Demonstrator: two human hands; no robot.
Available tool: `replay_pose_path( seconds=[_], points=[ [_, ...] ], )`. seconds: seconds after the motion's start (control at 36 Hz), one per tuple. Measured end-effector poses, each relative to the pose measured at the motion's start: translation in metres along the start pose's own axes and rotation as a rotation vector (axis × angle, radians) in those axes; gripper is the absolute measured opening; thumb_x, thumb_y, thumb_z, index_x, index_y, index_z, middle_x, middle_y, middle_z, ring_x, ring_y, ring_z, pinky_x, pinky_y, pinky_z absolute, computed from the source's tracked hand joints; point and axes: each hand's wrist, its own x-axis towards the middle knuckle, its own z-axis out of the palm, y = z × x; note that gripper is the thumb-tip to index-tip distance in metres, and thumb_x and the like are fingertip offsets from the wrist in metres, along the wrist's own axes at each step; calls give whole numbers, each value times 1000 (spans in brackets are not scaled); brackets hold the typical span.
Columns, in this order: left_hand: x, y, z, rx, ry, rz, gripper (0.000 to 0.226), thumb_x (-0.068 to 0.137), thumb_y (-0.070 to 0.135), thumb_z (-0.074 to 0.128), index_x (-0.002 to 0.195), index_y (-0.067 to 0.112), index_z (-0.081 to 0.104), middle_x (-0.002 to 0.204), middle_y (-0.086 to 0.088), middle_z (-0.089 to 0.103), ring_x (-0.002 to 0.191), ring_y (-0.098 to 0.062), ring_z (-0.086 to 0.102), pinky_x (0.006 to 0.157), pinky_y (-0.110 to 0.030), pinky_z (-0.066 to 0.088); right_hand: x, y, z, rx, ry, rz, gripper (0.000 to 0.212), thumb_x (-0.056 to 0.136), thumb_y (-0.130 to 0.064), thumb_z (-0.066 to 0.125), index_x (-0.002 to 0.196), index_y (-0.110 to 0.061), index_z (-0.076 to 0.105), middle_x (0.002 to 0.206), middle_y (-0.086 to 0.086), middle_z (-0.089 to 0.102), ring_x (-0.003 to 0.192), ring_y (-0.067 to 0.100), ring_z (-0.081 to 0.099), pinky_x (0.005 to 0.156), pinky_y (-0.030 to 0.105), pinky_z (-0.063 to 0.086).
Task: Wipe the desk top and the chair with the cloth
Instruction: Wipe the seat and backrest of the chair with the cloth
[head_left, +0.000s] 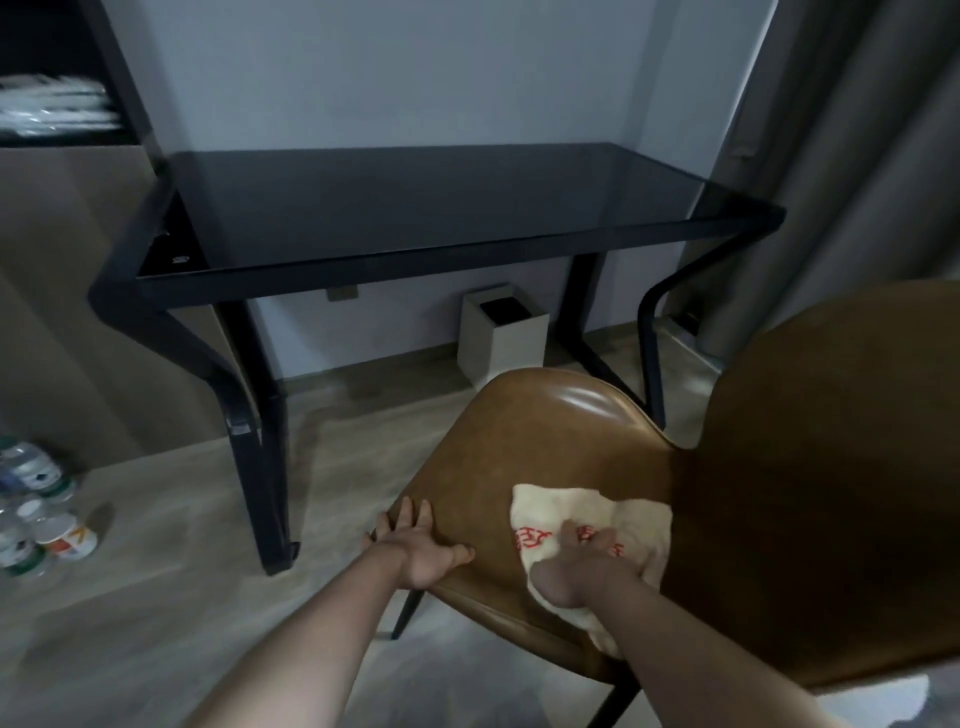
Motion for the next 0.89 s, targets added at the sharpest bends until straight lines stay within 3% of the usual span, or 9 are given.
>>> replay_pose_path(
  seconds=[0.31,0.56,0.67,0.78,0.89],
  points=[
    [9,-2,2,0,-3,28,112,86,84,41,162,23,-14,170,-4,-21,155,-38,-19,124,-57,-4,39,-24,2,224,154,60,90,92,-74,36,156,-42,-18,161,17,-32,141,62,-24,111,79,5],
    [22,-11,4,-31,11,77,111,85,85,40,162,26,-14,169,-1,-22,155,-36,-20,125,-54,-7,118,-20,-61,287,345,26,81,94,-70,36,148,-56,-23,163,11,-31,143,61,-17,107,83,5],
    [27,-13,5,-17,-6,82,111,84,86,38,162,26,-15,169,-1,-24,154,-35,-21,126,-54,-7,149,-23,-89,347,386,54,80,95,-67,36,149,-56,-22,159,9,-39,143,60,-21,109,82,4],
    [33,-13,5,-14,-19,76,112,84,86,38,161,27,-17,168,0,-26,154,-35,-24,125,-54,-9,169,-49,-97,328,535,90,74,96,-62,30,151,-54,-17,162,9,-34,144,60,-18,107,83,4],
    [34,-13,4,-3,-25,85,112,84,86,38,161,27,-19,167,-1,-27,153,-35,-25,125,-56,-8,171,-80,-97,207,530,-9,75,94,-65,29,154,-50,-14,162,12,-34,144,58,-21,108,82,2]
  ],
)
